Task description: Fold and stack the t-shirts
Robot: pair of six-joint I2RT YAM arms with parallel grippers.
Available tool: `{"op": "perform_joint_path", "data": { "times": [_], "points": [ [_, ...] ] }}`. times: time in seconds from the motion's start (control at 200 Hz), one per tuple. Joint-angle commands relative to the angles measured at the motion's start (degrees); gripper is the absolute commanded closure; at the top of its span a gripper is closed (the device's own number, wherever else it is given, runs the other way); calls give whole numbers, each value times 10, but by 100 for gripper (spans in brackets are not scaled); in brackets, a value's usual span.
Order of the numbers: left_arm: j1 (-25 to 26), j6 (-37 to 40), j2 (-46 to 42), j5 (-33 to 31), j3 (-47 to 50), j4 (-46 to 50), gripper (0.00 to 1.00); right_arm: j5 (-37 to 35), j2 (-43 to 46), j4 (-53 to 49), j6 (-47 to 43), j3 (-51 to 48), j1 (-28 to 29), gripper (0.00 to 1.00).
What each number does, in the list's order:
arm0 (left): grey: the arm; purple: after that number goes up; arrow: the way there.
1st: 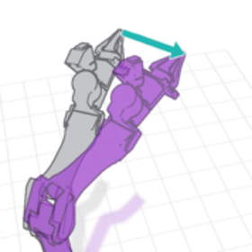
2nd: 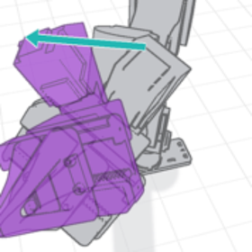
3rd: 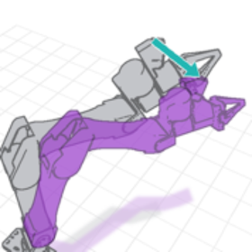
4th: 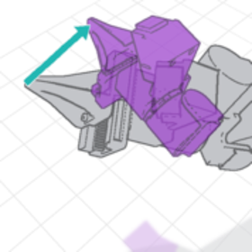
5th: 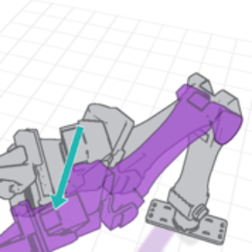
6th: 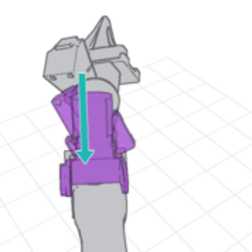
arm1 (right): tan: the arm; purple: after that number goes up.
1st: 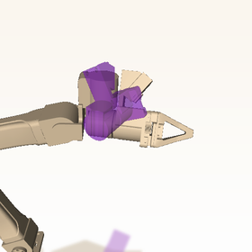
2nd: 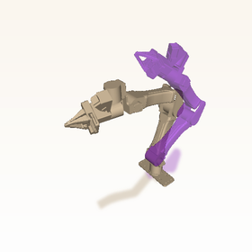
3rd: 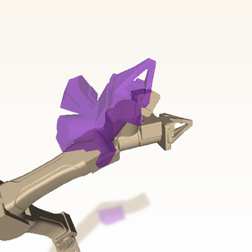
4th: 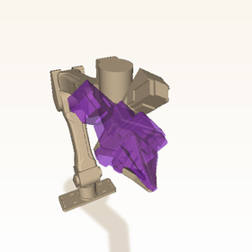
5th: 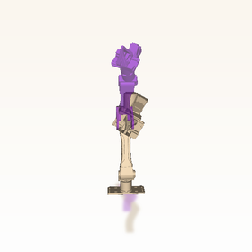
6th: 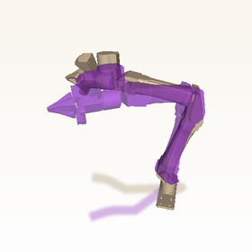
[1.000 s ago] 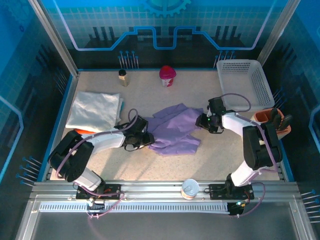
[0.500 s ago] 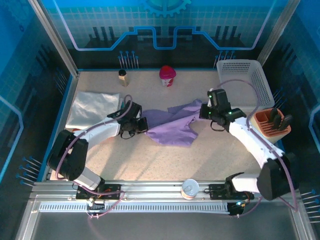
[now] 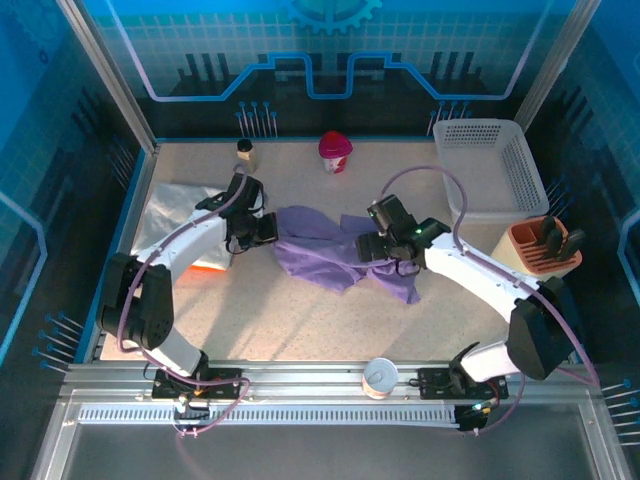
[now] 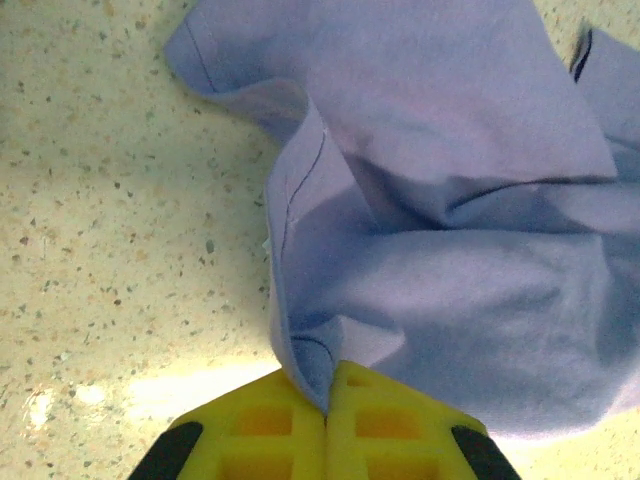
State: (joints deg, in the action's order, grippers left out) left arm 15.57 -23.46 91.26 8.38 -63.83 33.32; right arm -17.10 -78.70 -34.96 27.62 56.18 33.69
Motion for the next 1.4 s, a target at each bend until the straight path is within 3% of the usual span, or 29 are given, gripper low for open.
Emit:
{"op": "perform_joint_path", "data": {
  "times": [0.0,0.19,0.37,0.465,0.54,0.655,0.73,0.866,1.101,1.286,1.396],
  "points": [
    [-6,23,6,-11,-9,31,100,20,52,-28,40,-41,-3,0],
    [-10,33,19,-18,-20,41,98,20,97,-30,74,-137,-3,4],
    [-15,39,39,-68,-49,78,93,50,76,48,102,-200,-2,9],
    [-14,29,36,-80,-63,108,85,42,44,65,107,-200,-1,13],
    [-10,22,26,-90,-66,128,66,36,18,71,108,-194,-4,20],
    [2,4,-8,-84,-44,134,54,22,-11,65,111,-178,-10,43],
    [26,-20,-36,-63,-17,119,51,7,-14,51,113,-166,-20,64],
    [102,-68,-56,-53,23,99,49,4,10,30,104,-135,-53,81],
    [224,-156,-8,-18,74,-16,43,-28,43,37,67,-86,-96,89],
    [263,-176,61,-47,57,-66,27,-25,38,35,60,-72,-98,95],
    [266,-183,80,-52,46,-98,25,-23,44,35,61,-82,-98,98]
  ]
}}
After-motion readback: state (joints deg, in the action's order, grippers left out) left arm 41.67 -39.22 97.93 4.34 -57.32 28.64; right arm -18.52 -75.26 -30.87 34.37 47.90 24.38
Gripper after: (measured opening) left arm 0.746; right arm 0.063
